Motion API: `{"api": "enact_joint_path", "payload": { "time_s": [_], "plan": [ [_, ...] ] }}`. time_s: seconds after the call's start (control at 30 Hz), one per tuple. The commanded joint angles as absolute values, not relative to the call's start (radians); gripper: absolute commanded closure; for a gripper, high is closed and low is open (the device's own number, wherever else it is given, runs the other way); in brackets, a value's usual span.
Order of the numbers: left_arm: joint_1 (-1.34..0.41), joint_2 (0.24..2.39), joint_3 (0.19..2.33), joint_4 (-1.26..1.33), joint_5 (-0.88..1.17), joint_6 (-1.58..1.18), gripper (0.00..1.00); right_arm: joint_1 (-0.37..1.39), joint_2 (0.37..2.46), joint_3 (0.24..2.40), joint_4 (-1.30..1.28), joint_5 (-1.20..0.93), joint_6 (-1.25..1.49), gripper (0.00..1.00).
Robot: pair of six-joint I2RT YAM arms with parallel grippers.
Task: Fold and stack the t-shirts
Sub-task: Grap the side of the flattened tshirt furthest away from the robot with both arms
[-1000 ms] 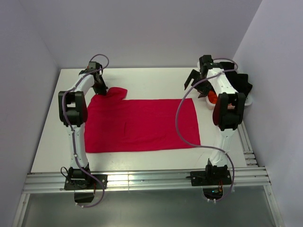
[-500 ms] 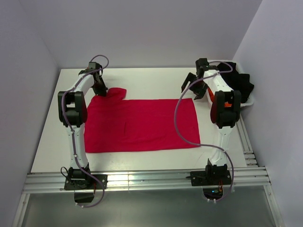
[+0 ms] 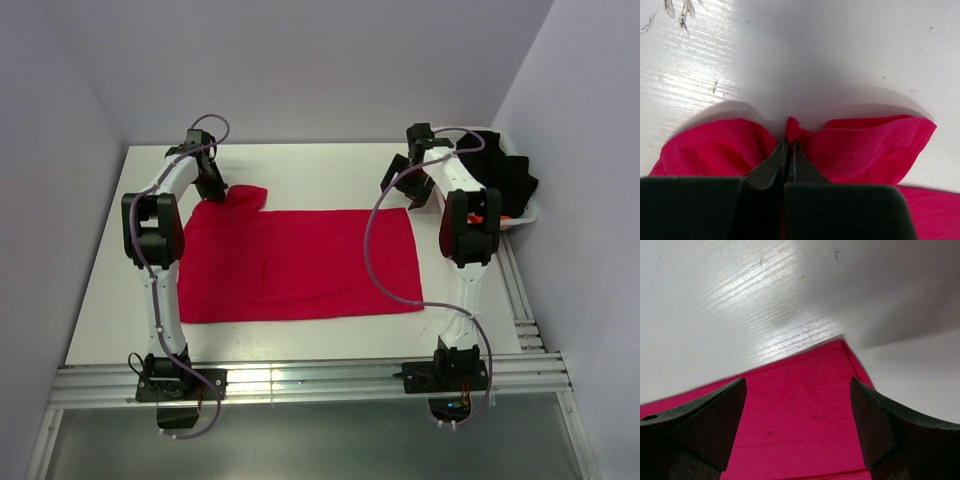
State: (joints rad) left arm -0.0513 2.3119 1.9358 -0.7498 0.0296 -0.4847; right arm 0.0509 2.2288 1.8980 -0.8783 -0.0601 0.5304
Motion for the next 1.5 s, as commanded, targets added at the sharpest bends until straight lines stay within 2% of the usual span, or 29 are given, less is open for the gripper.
{"api": "enact_joint_path", "payload": {
  "time_s": [0.0, 0.1, 0.33, 0.5, 0.67, 0.73, 1.0, 1.07, 1.1, 1.13, 1.27, 1.33, 1.47],
  "plan": [
    [-0.052, 2.237, 1.983, -0.768, 0.034, -0.479, 1.00, 0.008, 2.312, 1.887, -0.931, -0.002, 0.555, 0.09],
    [-0.052, 2.249, 2.005, -0.787, 0.031, -0.472, 1.00, 0.008, 2.351, 1.981, -1.004, 0.035, 0.583, 0.05],
    [-0.052, 2.233, 1.991, -0.799, 0.032, -0.469, 1.00, 0.055, 2.437, 2.229, -1.208, 0.133, 0.574, 0.06],
    [-0.052, 2.247, 1.996, -0.819, 0.046, -0.465, 1.00, 0.054, 2.500, 2.275, -1.341, 0.274, 0.523, 0.06],
    [-0.052, 2.266, 2.000, -0.821, 0.048, -0.463, 1.00, 0.057, 2.473, 2.174, -1.304, 0.232, 0.534, 0.07],
    [-0.052, 2.281, 2.005, -0.821, 0.060, -0.465, 1.00, 0.057, 2.490, 2.200, -1.328, 0.210, 0.540, 0.10],
    [-0.052, 2.286, 1.994, -0.818, 0.041, -0.457, 1.00, 0.061, 2.599, 2.407, -1.411, 0.167, 0.483, 0.11],
    [-0.052, 2.280, 1.985, -0.821, 0.029, -0.451, 1.00, 0.060, 2.597, 2.376, -1.408, 0.121, 0.471, 0.16],
    [-0.052, 2.275, 1.980, -0.819, 0.025, -0.448, 1.00, 0.060, 2.588, 2.356, -1.410, 0.109, 0.471, 0.31],
    [-0.052, 2.270, 1.977, -0.818, 0.020, -0.445, 1.00, 0.060, 2.582, 2.332, -1.410, 0.097, 0.474, 0.34],
    [-0.052, 2.272, 1.986, -0.830, 0.005, -0.446, 1.00, 0.061, 2.537, 2.202, -1.414, 0.097, 0.485, 0.29],
    [-0.052, 2.279, 1.996, -0.841, 0.005, -0.448, 1.00, 0.060, 2.525, 2.168, -1.413, 0.098, 0.483, 0.38],
    [-0.052, 2.267, 1.965, -0.818, 0.005, -0.451, 1.00, 0.058, 2.528, 2.172, -1.419, 0.091, 0.483, 0.39]
  ]
}}
